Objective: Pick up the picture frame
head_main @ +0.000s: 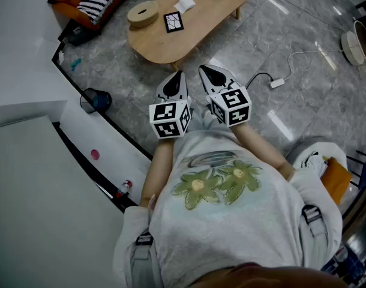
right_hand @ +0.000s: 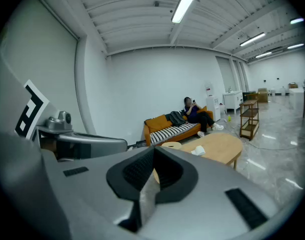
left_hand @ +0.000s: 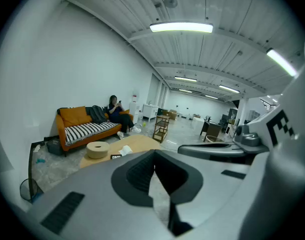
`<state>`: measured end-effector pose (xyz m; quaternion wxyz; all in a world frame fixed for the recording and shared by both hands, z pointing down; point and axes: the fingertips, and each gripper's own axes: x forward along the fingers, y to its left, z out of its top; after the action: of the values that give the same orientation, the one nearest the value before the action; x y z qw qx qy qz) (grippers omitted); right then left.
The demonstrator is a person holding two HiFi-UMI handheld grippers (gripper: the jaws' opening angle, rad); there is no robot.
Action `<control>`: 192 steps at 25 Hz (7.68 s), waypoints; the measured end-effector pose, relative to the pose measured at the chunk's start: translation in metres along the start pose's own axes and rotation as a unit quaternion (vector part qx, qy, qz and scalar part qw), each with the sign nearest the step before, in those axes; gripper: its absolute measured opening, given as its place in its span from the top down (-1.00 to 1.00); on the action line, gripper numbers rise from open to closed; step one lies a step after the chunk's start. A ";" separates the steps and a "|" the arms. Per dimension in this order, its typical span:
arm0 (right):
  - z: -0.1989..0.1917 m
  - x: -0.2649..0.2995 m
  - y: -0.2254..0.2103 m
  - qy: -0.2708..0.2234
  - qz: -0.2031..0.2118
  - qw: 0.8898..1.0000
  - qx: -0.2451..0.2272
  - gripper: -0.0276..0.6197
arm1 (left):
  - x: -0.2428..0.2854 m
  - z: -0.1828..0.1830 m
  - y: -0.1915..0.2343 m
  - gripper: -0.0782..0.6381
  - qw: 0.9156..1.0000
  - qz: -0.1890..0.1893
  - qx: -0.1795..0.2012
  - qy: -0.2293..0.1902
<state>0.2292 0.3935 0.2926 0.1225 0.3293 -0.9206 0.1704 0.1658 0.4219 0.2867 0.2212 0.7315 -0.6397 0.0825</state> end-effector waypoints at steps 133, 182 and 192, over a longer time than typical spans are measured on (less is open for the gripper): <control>-0.081 0.479 -0.245 0.294 0.000 0.946 0.137 0.43 | 0.455 -0.051 0.311 0.24 0.956 0.003 -0.057 0.288; -0.237 0.535 -0.285 0.410 0.000 0.903 0.128 0.32 | 0.512 -0.192 0.352 0.22 0.928 0.027 -0.071 0.363; -0.261 0.543 -0.289 0.427 0.004 0.896 0.122 0.32 | 0.527 -0.216 0.358 0.23 0.924 0.026 -0.060 0.376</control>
<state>0.0371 -0.0201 0.7814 0.4618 0.2341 -0.7532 0.4058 -0.0587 0.0106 0.7697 0.4863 0.6152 -0.5324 0.3187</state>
